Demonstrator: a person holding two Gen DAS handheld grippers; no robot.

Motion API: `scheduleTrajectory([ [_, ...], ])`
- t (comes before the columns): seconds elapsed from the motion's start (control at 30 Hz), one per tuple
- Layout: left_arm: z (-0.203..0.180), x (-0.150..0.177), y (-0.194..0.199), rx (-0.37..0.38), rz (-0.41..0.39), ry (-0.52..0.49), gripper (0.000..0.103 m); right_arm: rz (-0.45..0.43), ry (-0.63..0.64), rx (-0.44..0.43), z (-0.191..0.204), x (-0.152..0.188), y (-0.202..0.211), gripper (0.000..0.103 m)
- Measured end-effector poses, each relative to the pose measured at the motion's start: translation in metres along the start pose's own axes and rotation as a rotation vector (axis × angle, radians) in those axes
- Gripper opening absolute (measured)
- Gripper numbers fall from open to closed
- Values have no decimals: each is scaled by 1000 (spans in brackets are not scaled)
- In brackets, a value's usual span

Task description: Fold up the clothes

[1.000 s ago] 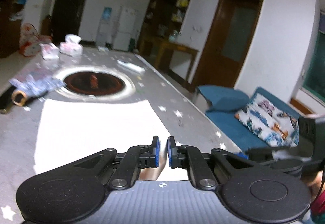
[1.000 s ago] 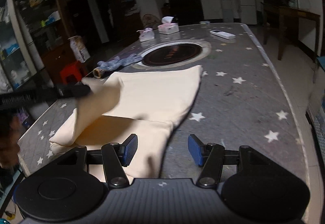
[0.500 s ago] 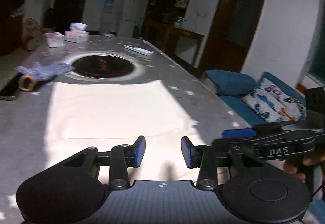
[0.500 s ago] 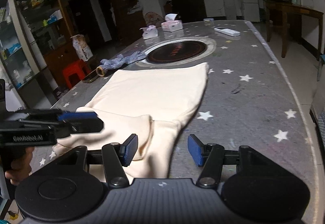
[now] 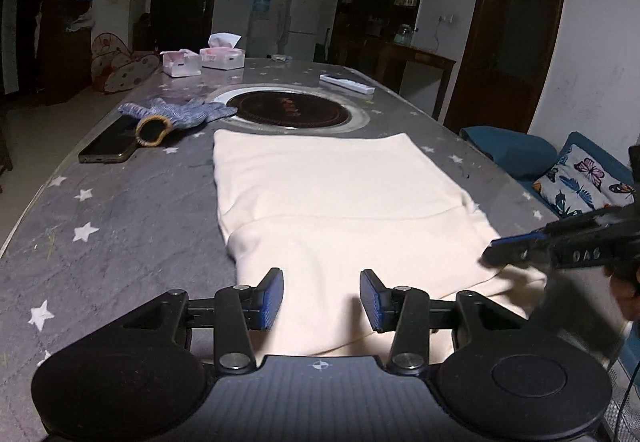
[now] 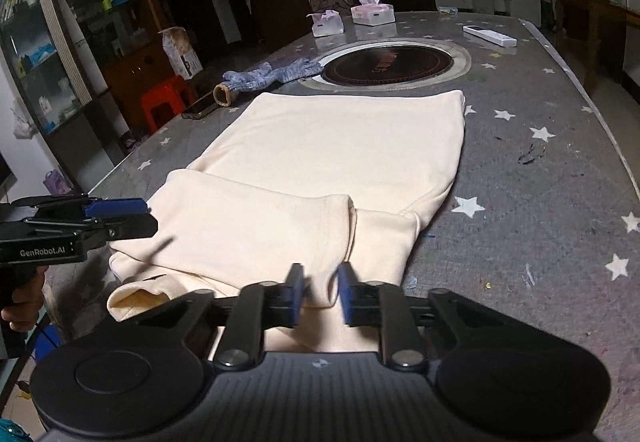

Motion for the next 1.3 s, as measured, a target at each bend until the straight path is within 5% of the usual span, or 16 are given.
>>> scheduleTrajectory([
  [0.2,10,5,1,3,12,-4,44,-33,37,6,9,-6,16,3],
  [0.4,18,0,3,15,19,16,44,37,16,36,1,2,11,4],
  [0.57,20,-15,1,47,-4,25,45,-34,39,36,4,-16,21,7],
  [1.0,29,-18,-39,90,46,57,41,-27,46,3,13,-31,-23,8],
  [1.07,31,-15,-39,88,43,58,35,-6,37,15,8,-28,-29,7],
  [1.3,29,-19,-26,84,16,43,35,-14,55,-1,9,-25,-17,10],
])
Point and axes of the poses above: each gripper's, at about its wrist camera, not at the fingertips, and y roughly against the way its jaws point, z to its left, x to its underside, the point moved 5 cm from there along -y, roughly the way its jaws point, and after that the axes turned 13 degrees about -y, right-handed, at the moved point
